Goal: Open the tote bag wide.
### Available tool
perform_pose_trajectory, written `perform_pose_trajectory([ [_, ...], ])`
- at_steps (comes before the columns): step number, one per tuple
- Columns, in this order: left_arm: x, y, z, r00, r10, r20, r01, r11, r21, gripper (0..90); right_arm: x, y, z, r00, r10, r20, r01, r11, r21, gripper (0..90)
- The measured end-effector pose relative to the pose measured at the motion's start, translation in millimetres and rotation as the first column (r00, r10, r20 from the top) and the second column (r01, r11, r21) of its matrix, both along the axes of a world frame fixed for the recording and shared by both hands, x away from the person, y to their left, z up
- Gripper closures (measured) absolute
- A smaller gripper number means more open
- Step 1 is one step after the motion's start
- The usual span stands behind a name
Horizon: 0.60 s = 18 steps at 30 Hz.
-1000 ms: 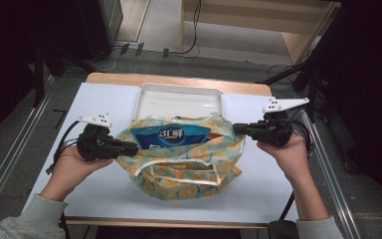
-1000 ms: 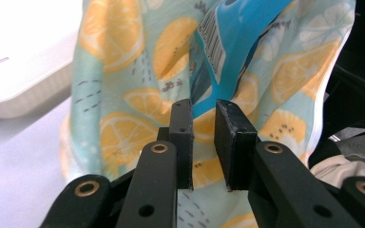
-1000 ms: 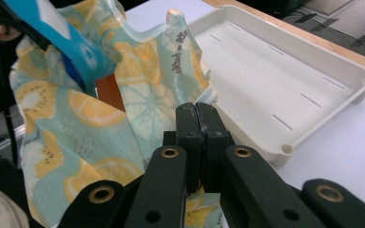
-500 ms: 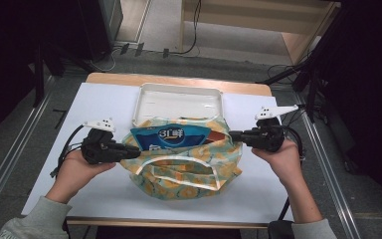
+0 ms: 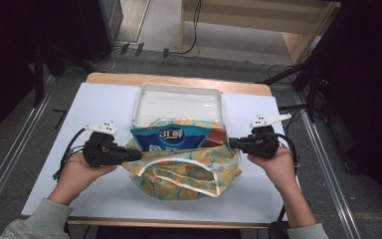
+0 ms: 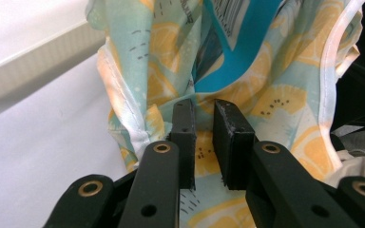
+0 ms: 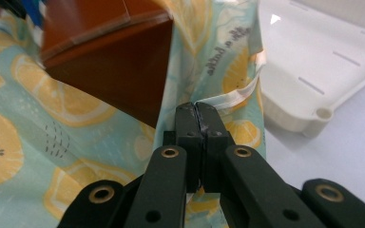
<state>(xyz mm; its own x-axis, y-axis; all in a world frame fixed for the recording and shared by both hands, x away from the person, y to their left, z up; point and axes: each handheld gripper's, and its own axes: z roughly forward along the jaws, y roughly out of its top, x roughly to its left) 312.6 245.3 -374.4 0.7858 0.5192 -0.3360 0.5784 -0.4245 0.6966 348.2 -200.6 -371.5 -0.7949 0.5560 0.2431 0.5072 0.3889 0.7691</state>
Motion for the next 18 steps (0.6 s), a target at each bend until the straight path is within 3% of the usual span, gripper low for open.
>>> perform_pose_trajectory([
  [5,0.5,0.8,-4.3,1.0,0.0,-0.005,0.0,1.0,0.001,79.2,0.4,1.4,-16.3,0.9995,-0.005,-0.031,0.005,0.9999,-0.013,90.0],
  [14,-0.1,2.8,-20.8,0.9993,-0.007,-0.037,0.007,1.0,0.004,78.8,-1.5,0.1,-34.1,0.9992,-0.015,-0.038,0.016,0.9997,0.021,90.0],
  [18,-0.3,3.7,-28.2,0.9983,-0.009,-0.057,0.008,0.9998,-0.019,78.6,-2.1,-0.3,-42.4,0.998,-0.015,-0.062,0.017,0.9997,0.019,89.9],
])
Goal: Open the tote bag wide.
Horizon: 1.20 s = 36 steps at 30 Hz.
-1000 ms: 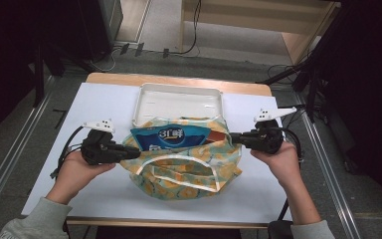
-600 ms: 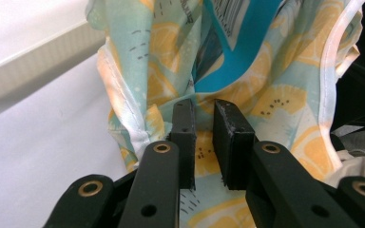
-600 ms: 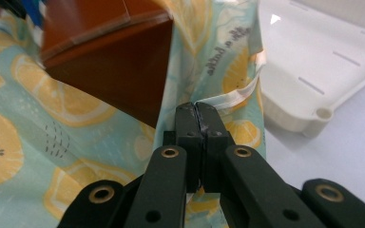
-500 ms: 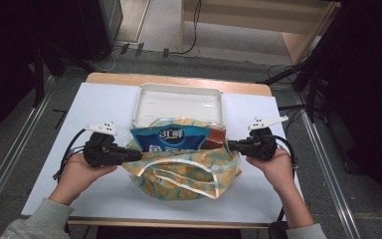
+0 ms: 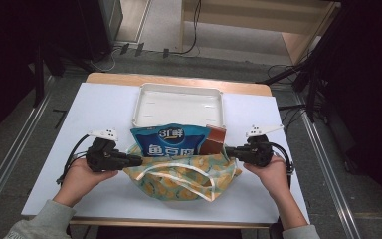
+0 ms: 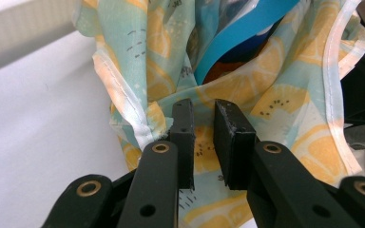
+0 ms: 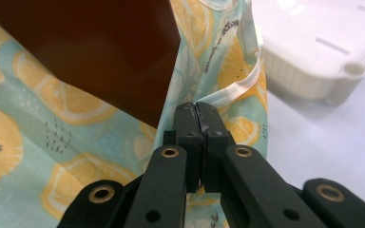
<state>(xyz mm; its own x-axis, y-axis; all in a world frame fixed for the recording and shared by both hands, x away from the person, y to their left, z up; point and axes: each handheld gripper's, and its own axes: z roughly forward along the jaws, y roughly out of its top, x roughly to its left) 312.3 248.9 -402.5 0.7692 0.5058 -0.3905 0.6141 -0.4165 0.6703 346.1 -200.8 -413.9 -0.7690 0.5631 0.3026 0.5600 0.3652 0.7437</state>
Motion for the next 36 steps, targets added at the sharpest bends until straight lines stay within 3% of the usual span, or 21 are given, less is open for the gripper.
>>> perform_pose_trajectory([
  [3,-0.4,1.2,2.3,1.0,0.0,0.009,0.0,1.0,-0.005,77.9,-1.4,-1.8,0.3,1.0,-0.003,-0.002,0.003,1.0,0.001,87.3],
  [9,-3.5,3.7,21.9,0.9987,-0.004,0.051,0.005,0.9999,-0.011,70.3,-9.2,-10.7,18.4,0.9988,-0.012,0.048,0.011,0.9997,0.02,77.3],
  [13,-6.5,6.6,37.2,0.9966,-0.016,0.081,0.019,0.9993,-0.031,62.9,-15.4,-13.5,34.6,0.9973,-0.007,0.072,0.006,0.9998,0.02,72.9],
  [16,-6.3,7.2,41.7,0.9964,-0.03,0.079,0.034,0.9984,-0.046,52.8,-20.1,-13.6,46.3,0.9955,-0.001,0.095,0.0,0.9999,0.016,68.0],
  [20,-5.2,4.3,38.8,0.9963,-0.048,0.071,0.05,0.9984,-0.027,43.7,-26.1,-13.4,59.9,0.9924,0.008,0.123,-0.011,0.9997,0.024,64.6],
  [24,-6.9,3.8,39.3,0.9962,-0.06,0.064,0.063,0.9968,-0.05,38.8,-32.8,-9.8,66.2,0.9906,0.034,0.132,-0.038,0.9989,0.026,61.0],
  [26,-7.9,3.0,39.9,0.9952,-0.074,0.064,0.078,0.9953,-0.058,35.6,-34.8,-6.4,65.8,0.9888,0.055,0.139,-0.057,0.9983,0.012,58.0],
  [29,-9.8,-1.1,36.9,0.9934,-0.093,0.067,0.095,0.9947,-0.037,30.2,-34.9,-1.1,62.8,0.9882,0.069,0.137,-0.07,0.9975,0.004,51.6],
  [36,-3.6,-6.6,20.5,0.9949,-0.088,0.051,0.088,0.996,-0.009,31.0,-31.1,10.5,56.1,0.9855,0.109,0.13,-0.111,0.9939,0.003,37.0],
])
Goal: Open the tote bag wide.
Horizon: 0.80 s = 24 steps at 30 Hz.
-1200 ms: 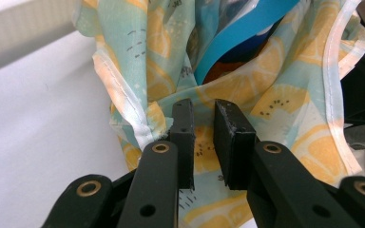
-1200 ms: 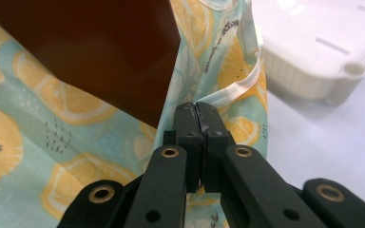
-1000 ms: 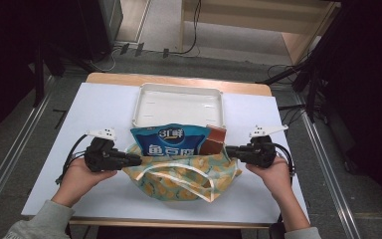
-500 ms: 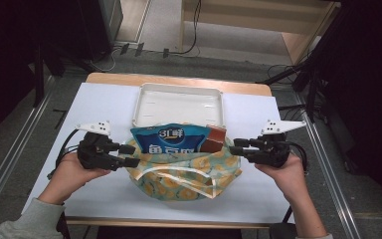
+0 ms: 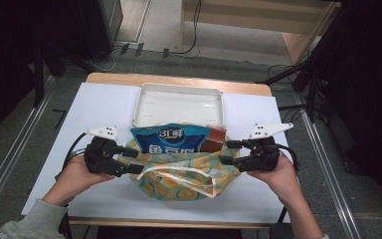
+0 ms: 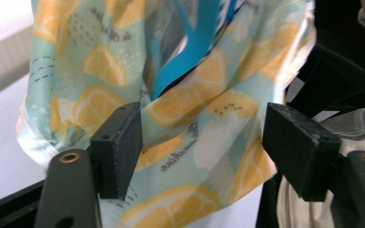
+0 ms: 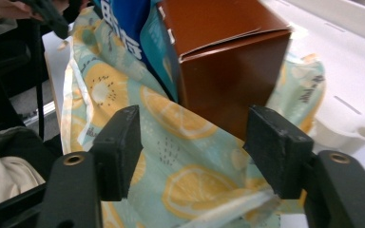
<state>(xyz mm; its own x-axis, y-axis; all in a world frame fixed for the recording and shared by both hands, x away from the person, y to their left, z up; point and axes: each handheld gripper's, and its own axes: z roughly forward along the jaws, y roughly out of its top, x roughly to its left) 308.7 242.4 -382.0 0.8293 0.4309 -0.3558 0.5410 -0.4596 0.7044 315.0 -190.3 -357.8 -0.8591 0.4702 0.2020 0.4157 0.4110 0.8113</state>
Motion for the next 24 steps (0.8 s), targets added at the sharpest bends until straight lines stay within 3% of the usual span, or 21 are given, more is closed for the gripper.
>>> perform_pose_trajectory([
  [4,1.0,-1.7,-5.1,1.0,0.006,0.0,-0.006,0.9998,0.017,42.0,1.7,5.5,-6.3,0.9999,0.009,-0.01,-0.009,0.9998,-0.017,36.5],
  [10,0.3,-1.5,-8.4,0.9997,0.025,-0.005,-0.024,0.9985,0.05,60.2,2.3,8.3,-14.5,0.9997,0.011,-0.023,-0.012,0.9992,-0.038,46.3],
  [14,0.7,-1.1,-10.6,0.999,0.036,-0.028,-0.035,0.9978,0.057,69.6,1.2,7.7,-18.5,0.9994,0.014,-0.031,-0.015,0.9983,-0.055,60.2],
  [20,-1.3,-1.9,-10.9,0.9991,0.028,-0.032,-0.026,0.9982,0.053,88.8,-2.6,6.4,-23.2,0.9981,0.017,-0.059,-0.021,0.9975,-0.067,89.6],
  [24,-2.6,-1.2,-9.8,0.9989,0.022,-0.042,-0.02,0.9988,0.046,90.0,-5.9,7.5,-23.1,0.9974,0.03,-0.065,-0.035,0.9969,-0.071,90.0],
])
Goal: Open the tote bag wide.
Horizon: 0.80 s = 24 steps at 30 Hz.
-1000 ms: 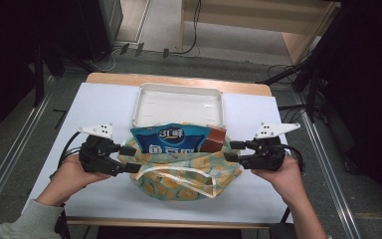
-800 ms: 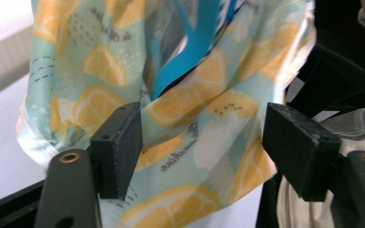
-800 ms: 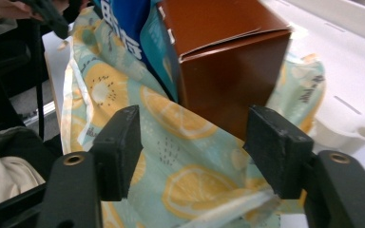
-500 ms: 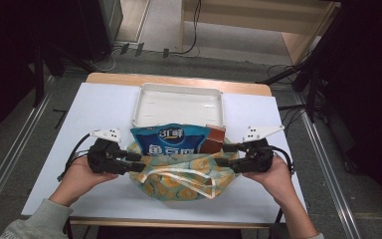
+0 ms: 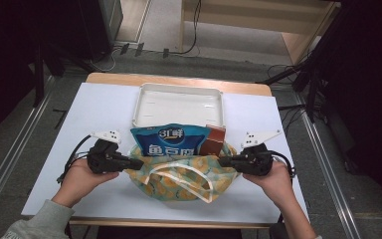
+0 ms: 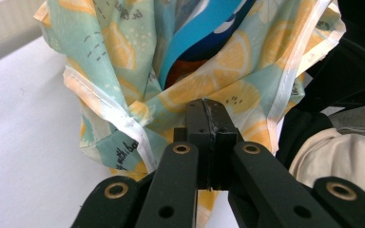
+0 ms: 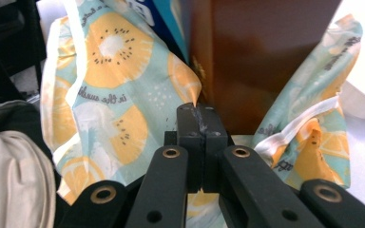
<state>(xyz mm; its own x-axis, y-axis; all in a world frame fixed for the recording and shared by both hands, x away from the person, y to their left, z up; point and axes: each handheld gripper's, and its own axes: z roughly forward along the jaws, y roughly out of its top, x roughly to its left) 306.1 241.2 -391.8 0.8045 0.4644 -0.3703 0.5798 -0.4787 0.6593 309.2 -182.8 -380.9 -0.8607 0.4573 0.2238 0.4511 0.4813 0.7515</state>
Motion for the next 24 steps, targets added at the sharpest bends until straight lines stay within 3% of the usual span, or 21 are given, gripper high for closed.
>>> perform_pose_trajectory([
  [7,-7.9,7.0,5.8,0.9999,-0.013,-0.008,0.013,0.9987,-0.048,90.0,-8.1,-5.4,2.4,0.9998,0.019,0.007,-0.019,0.9996,0.023,90.0],
  [10,-12.5,7.5,3.4,0.9998,-0.015,-0.016,0.014,0.9989,-0.045,90.0,-12.1,-6.9,0.3,0.9998,0.022,0.005,-0.022,0.9995,0.023,90.0],
  [18,-17.1,4.2,-13.0,0.998,-0.017,-0.062,0.013,0.9981,-0.061,90.0,-17.3,-6.7,-20.7,0.9998,0.019,-0.004,-0.019,0.9988,0.046,90.0],
  [24,-18.4,0.7,-21.9,0.9973,-0.016,-0.072,0.012,0.9987,-0.049,90.0,-21.2,-4.2,-33.5,0.9994,0.029,-0.021,-0.028,0.9992,0.03,90.0],
])
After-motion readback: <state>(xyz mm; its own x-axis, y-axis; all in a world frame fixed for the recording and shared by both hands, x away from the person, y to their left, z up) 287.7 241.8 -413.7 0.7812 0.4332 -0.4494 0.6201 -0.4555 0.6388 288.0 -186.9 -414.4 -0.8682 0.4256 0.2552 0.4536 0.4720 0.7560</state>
